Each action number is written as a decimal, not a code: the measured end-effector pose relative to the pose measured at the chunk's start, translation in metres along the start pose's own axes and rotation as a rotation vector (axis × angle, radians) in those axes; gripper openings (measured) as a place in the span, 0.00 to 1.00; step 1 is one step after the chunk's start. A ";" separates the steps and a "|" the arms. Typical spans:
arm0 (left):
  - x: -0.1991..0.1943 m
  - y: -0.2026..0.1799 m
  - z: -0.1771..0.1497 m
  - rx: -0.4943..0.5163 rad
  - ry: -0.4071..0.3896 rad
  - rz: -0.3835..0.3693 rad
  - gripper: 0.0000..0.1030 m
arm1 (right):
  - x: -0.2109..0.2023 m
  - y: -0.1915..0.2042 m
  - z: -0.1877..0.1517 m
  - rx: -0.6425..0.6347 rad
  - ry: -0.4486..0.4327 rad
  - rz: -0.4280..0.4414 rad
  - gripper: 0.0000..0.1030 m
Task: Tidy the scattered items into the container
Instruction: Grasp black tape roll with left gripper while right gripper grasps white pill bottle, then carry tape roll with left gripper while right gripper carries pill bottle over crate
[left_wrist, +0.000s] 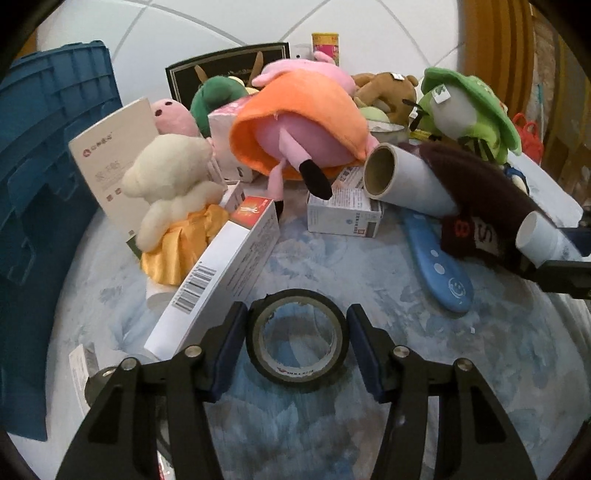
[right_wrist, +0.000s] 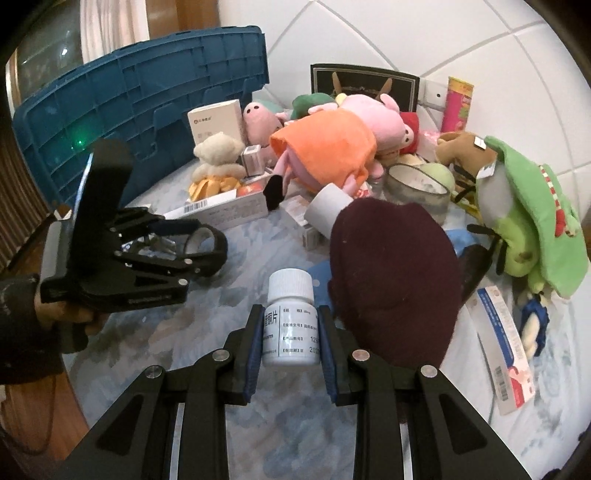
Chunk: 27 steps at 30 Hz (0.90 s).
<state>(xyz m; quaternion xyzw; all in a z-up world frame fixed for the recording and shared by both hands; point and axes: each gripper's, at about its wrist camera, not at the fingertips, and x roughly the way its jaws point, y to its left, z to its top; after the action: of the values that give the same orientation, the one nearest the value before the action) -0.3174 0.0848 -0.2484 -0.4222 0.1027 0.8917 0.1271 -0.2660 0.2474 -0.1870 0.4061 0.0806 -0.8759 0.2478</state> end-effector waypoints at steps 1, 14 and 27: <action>0.003 -0.001 0.000 0.006 0.012 0.002 0.53 | -0.001 0.000 0.001 0.000 -0.002 0.000 0.26; -0.036 -0.003 0.003 0.002 -0.050 -0.026 0.53 | -0.019 0.006 0.019 -0.007 -0.058 -0.020 0.26; -0.170 0.026 0.036 -0.021 -0.331 0.067 0.53 | -0.072 0.034 0.072 -0.042 -0.226 -0.056 0.26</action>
<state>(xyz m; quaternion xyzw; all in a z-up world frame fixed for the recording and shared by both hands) -0.2479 0.0469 -0.0918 -0.2675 0.0851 0.9537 0.1081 -0.2574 0.2199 -0.0837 0.2972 0.0818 -0.9208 0.2391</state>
